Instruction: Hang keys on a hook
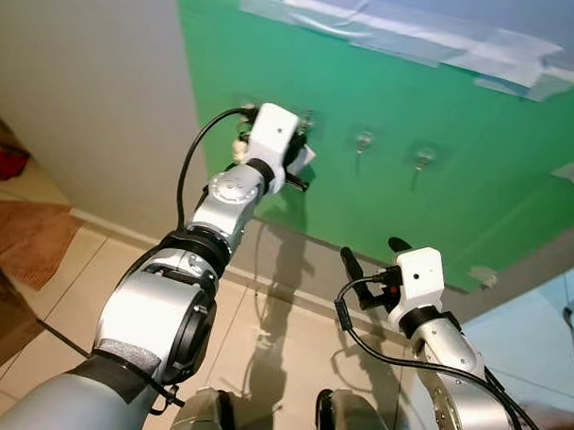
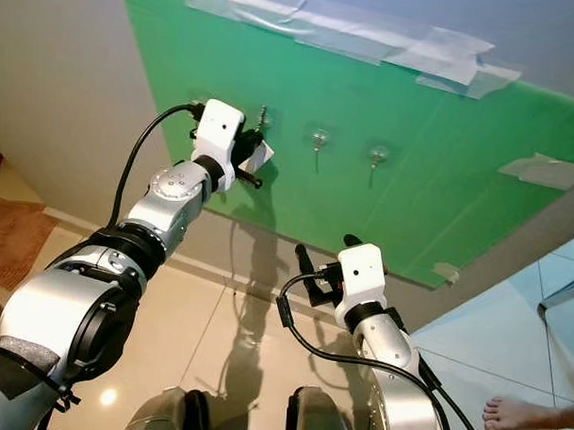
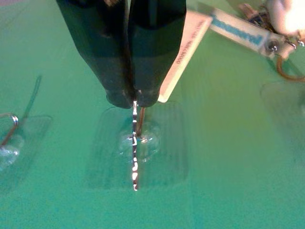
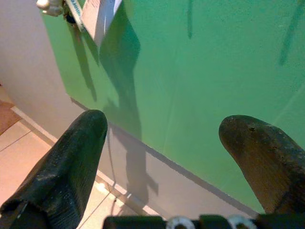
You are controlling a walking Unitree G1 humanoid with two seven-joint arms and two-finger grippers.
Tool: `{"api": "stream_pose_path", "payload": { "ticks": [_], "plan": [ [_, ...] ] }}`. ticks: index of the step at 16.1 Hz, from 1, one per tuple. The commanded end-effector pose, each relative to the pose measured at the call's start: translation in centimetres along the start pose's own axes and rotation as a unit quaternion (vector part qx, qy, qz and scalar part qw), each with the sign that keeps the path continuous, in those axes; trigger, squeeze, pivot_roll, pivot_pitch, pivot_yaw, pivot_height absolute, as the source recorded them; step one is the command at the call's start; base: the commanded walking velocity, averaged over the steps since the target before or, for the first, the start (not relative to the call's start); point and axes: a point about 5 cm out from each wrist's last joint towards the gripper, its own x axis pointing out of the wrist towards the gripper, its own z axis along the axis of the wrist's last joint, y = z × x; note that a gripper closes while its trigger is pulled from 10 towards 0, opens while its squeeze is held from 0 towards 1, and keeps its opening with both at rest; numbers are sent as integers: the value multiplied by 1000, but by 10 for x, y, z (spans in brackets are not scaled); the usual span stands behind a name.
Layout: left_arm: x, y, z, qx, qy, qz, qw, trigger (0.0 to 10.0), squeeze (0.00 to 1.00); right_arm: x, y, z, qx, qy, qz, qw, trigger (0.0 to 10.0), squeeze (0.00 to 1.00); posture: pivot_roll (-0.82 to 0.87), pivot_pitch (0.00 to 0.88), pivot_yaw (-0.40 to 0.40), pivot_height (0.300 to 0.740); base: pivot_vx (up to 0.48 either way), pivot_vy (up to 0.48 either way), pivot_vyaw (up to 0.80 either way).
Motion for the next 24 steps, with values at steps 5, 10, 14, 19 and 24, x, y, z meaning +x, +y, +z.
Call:
{"api": "stream_pose_path", "payload": {
  "ticks": [5, 10, 14, 19, 24],
  "plan": [
    [-12, 23, -27, -151, 47, 80, 984, 0, 0, -4, -1, 0, -4, 6, -2, 1000, 10000, 0, -247, 148, 7, 710, 0, 0, 0],
    [-22, 31, -47, -315, 58, 131, 938, 0, 0, -6, -2, -1, -3, 9, -2, 1000, 10000, 0, -246, 154, 4, 710, 0, 0, 0],
    [-26, 28, -59, -396, 64, 147, 904, 0, 0, -6, -2, -1, -3, 12, 0, 1000, 10000, 0, -243, 156, 2, 710, 0, 0, 0],
    [-23, 21, -59, -409, 65, 133, 901, 0, 0, -7, -2, -2, -4, 13, 1, 1000, 10000, 0, -245, 157, 3, 710, 0, 0, 0],
    [-21, 18, -56, -309, 73, 122, 940, 0, 0, -8, -1, -2, -3, 14, 0, 1000, 10000, 0, -245, 158, 3, 710, 0, 0, 0]
  ]
}}
